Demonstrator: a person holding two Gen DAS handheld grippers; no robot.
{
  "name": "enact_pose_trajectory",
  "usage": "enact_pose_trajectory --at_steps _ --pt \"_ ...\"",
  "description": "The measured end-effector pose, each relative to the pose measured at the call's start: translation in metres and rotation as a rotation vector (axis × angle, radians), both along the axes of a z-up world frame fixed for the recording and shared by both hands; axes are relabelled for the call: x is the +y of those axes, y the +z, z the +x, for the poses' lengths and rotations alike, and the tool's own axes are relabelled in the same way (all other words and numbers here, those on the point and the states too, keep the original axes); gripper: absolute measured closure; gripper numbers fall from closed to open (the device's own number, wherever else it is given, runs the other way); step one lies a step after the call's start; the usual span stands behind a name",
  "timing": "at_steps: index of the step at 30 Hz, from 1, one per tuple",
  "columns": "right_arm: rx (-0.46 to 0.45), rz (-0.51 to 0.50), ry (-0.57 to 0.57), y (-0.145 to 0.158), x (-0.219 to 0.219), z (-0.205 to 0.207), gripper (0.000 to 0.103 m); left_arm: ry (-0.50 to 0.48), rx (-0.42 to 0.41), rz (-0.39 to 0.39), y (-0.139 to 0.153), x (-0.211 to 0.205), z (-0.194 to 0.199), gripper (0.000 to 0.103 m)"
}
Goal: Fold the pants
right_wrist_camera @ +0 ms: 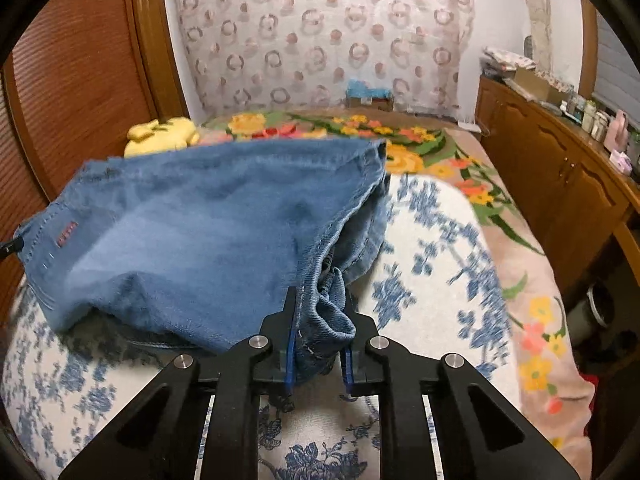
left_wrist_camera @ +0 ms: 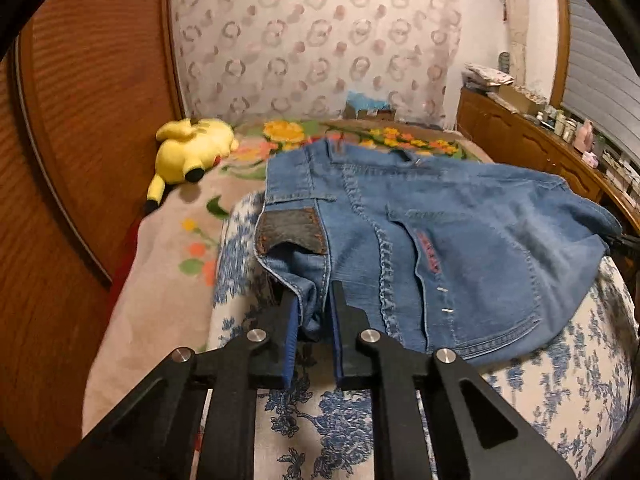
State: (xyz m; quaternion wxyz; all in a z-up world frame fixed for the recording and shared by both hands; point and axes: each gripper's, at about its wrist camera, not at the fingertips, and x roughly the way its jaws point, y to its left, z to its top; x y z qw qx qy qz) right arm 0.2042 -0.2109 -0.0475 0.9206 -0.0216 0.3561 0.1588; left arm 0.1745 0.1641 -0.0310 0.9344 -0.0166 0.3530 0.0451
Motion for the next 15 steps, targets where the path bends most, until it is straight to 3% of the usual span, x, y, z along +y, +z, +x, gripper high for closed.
enact_pose_trajectory --at_steps 7,15 --pt "-0.084 0.004 0.000 0.028 -0.014 -0.027 0.087 -0.017 -0.074 0.009 0.027 -0.007 -0.026 0.089" --pt "-0.118 -0.003 0.008 0.029 -0.036 -0.084 0.087 -0.069 -0.119 -0.018 0.038 -0.019 -0.083 0.089"
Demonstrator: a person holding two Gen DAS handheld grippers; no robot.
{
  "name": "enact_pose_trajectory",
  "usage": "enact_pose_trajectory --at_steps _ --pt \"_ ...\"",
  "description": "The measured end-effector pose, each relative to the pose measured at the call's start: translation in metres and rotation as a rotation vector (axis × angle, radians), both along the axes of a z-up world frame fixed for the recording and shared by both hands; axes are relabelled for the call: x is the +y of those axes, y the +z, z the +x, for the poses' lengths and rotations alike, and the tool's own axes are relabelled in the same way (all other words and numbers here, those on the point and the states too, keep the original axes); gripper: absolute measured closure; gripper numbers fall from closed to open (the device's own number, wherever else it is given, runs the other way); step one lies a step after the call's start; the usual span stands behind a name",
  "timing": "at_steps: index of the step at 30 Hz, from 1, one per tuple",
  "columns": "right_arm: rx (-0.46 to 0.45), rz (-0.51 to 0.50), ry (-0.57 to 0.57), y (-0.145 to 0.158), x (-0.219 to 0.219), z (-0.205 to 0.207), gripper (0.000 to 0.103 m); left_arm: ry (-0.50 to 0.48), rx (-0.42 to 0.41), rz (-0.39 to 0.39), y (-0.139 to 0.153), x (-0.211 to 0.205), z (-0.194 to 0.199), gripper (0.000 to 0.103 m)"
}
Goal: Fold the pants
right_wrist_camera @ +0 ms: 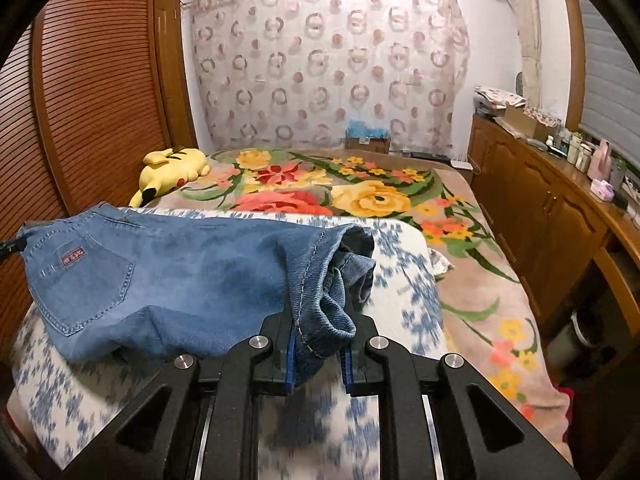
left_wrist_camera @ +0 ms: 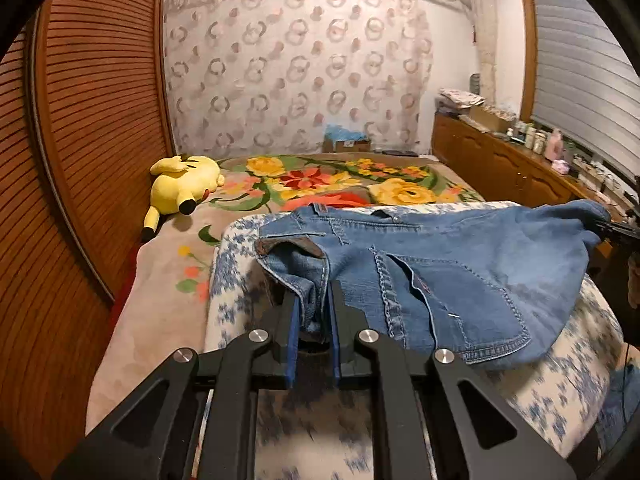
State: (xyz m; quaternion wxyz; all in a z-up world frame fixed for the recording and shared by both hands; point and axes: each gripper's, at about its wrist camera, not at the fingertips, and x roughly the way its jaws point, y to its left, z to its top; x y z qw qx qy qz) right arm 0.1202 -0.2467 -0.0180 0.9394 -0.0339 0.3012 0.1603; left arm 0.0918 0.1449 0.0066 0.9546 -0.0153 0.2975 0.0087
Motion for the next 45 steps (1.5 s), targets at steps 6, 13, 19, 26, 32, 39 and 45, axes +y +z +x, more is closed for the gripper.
enact_pose_trajectory --at_steps 6,13,19,26,32,39,45 --pt "-0.006 0.009 0.008 0.002 -0.019 -0.061 0.087 -0.002 -0.027 -0.039 0.002 -0.005 -0.050 0.089" --pt "0.014 0.040 0.028 -0.003 -0.030 -0.097 0.087 -0.004 0.032 -0.061 -0.021 -0.004 -0.071 0.089" --pt "0.073 0.030 0.001 -0.027 -0.034 -0.080 0.086 0.007 0.077 -0.063 -0.038 -0.010 -0.068 0.089" --pt "0.122 0.054 -0.019 -0.034 -0.034 -0.082 0.086 0.014 0.094 -0.029 -0.047 -0.016 -0.069 0.089" --pt "0.134 0.072 -0.036 -0.030 -0.033 -0.078 0.086 0.013 0.106 -0.014 -0.054 -0.017 -0.071 0.087" --pt "0.139 0.083 -0.048 -0.030 -0.032 -0.082 0.084 0.024 0.112 -0.008 -0.059 -0.010 -0.075 0.062" --pt "0.140 0.080 -0.062 -0.033 -0.034 -0.089 0.080 0.015 0.094 -0.030 -0.055 -0.004 -0.079 0.029"
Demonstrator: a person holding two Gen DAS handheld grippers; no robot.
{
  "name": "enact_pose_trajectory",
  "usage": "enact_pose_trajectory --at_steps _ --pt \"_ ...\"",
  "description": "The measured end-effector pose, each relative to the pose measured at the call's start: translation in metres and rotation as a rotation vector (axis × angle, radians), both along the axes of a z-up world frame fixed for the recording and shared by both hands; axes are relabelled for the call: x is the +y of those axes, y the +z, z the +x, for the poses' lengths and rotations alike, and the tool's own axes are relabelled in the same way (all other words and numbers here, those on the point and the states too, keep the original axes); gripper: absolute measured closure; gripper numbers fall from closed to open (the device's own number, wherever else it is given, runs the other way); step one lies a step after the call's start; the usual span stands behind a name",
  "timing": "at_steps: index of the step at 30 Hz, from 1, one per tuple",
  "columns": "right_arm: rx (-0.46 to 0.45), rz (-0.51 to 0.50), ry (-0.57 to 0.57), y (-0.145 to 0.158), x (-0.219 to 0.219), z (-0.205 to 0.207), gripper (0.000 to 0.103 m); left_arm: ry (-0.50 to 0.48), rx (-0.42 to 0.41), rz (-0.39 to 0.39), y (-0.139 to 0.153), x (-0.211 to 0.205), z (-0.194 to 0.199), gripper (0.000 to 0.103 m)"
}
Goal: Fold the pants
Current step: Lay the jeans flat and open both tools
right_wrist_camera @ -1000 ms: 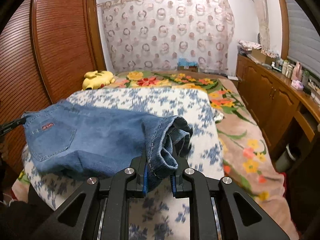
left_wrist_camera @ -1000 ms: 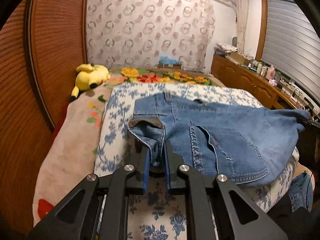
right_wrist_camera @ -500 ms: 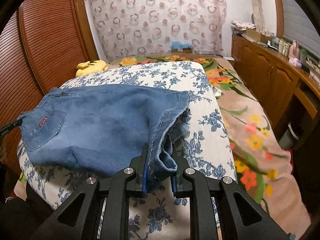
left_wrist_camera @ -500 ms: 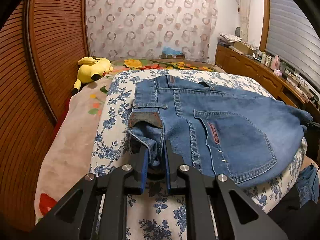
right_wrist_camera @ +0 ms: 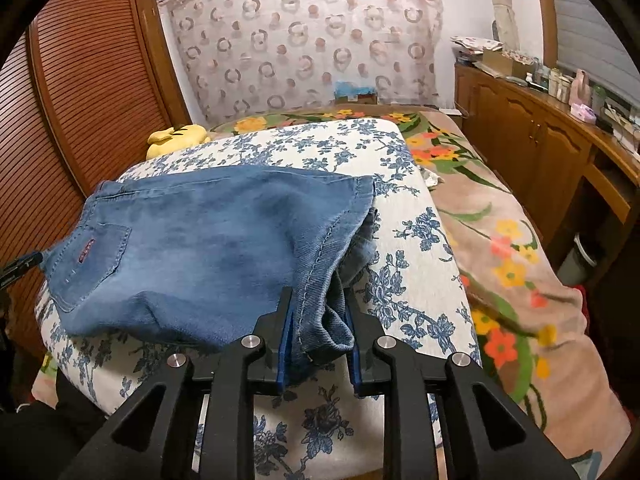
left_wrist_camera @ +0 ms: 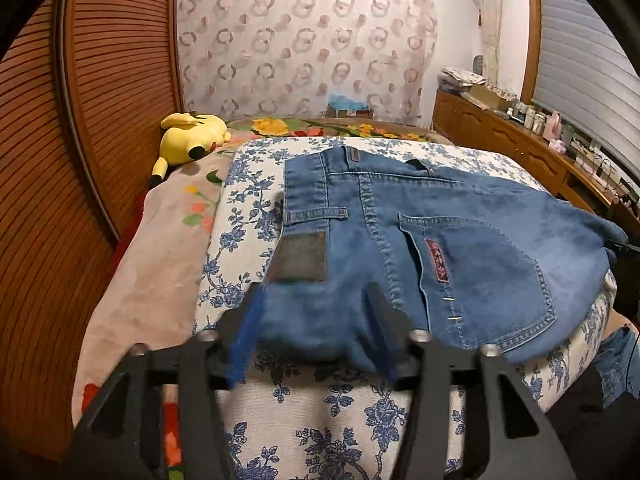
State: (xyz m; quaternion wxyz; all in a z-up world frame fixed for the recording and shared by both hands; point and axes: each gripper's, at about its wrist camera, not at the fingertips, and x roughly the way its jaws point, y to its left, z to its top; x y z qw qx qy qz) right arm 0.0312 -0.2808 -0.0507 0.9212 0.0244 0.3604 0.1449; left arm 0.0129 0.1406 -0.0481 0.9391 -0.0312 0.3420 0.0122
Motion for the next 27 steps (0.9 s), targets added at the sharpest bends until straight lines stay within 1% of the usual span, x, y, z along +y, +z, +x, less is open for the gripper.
enact_pose_trajectory --at_steps 1,2,5,9,14,19,23,27 --pt "-0.001 -0.002 -0.001 0.001 0.000 -0.001 0.079 -0.006 -0.004 -0.009 0.000 0.000 0.000 0.020" --pt "-0.002 -0.002 0.000 0.000 0.000 -0.002 0.079 -0.009 -0.011 -0.020 0.000 0.000 0.000 0.015" --pt "-0.013 -0.005 0.000 0.003 -0.001 -0.006 0.078 -0.020 0.002 -0.044 -0.004 -0.002 0.004 0.015" --pt "-0.018 -0.002 -0.005 0.006 -0.005 -0.013 0.074 -0.030 0.007 -0.042 -0.007 -0.011 0.008 0.015" --pt "-0.022 -0.010 -0.009 0.009 -0.012 -0.024 0.073 -0.061 0.005 -0.049 -0.009 -0.027 0.013 0.015" --pt "-0.005 -0.016 -0.013 0.008 -0.017 -0.031 0.073 -0.070 -0.023 -0.044 -0.004 -0.043 0.017 0.015" --pt "0.014 -0.026 -0.024 0.003 -0.020 -0.029 0.073 -0.086 -0.038 -0.043 0.003 -0.052 0.020 0.015" --pt "0.040 -0.012 -0.030 -0.002 -0.023 -0.026 0.073 -0.106 -0.043 -0.036 0.006 -0.063 0.022 0.015"
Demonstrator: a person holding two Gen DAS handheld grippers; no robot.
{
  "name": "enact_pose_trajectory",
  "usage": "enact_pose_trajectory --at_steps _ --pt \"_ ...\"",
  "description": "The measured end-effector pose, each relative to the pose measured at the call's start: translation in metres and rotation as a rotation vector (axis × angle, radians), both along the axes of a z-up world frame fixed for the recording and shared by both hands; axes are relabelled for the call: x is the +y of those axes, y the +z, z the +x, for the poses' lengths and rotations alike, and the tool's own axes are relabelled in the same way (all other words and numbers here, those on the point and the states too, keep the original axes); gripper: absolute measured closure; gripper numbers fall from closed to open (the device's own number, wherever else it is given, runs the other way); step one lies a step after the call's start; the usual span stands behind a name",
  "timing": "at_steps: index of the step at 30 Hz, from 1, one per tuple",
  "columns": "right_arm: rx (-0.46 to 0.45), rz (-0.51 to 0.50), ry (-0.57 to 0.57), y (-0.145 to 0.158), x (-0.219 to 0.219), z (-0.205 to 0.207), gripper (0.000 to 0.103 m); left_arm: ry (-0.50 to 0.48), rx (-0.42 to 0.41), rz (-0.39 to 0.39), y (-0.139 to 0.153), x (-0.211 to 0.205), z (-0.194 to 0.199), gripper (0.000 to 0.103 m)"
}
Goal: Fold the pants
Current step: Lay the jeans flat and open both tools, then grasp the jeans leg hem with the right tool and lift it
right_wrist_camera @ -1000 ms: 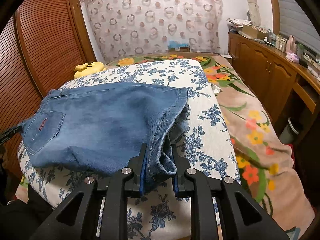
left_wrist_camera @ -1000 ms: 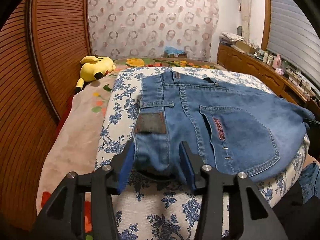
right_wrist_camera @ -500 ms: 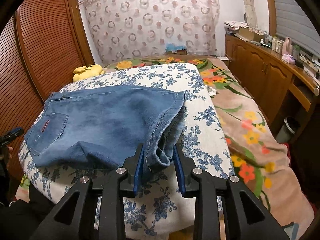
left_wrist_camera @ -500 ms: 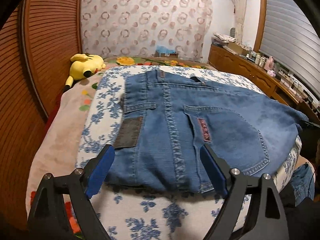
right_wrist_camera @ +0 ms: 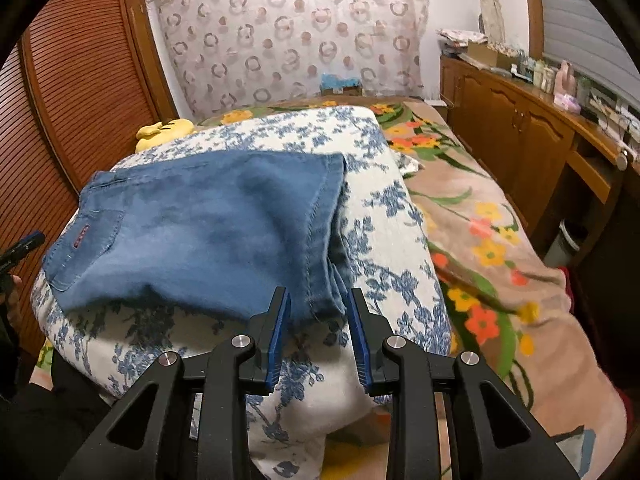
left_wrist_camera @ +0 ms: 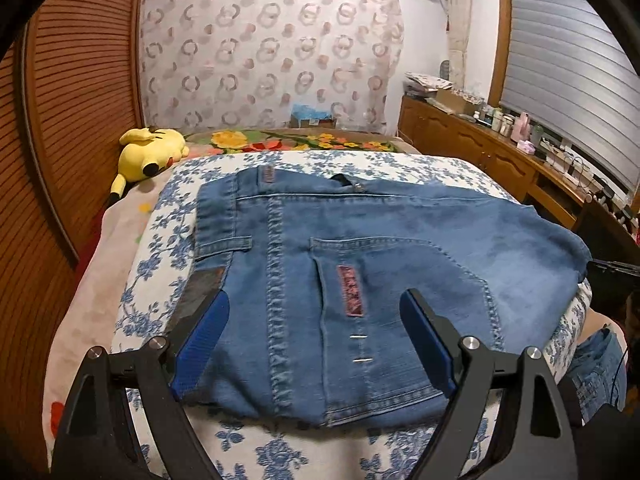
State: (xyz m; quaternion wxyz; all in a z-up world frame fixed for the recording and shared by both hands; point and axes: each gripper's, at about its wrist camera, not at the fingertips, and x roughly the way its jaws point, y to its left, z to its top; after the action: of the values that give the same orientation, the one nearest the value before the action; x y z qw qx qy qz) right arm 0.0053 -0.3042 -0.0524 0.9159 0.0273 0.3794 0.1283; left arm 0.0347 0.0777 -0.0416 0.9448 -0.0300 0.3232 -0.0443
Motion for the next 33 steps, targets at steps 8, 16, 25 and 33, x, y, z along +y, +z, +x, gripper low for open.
enact_pose_trajectory --at_steps 8,16,25,33 --pt "0.009 0.001 0.009 0.000 0.001 -0.001 0.073 -0.041 0.007 0.021 0.000 -0.026 0.009 0.015" --pt "-0.064 0.030 0.028 0.012 0.000 -0.004 0.094 -0.083 0.005 0.030 0.002 -0.048 0.012 0.015" --pt "-0.213 0.060 0.083 0.055 0.013 -0.015 0.095 -0.088 0.006 0.029 0.002 -0.053 0.011 0.015" --pt "-0.293 0.072 0.161 0.083 0.039 -0.016 0.095 -0.083 0.003 0.025 0.002 -0.053 0.009 0.015"
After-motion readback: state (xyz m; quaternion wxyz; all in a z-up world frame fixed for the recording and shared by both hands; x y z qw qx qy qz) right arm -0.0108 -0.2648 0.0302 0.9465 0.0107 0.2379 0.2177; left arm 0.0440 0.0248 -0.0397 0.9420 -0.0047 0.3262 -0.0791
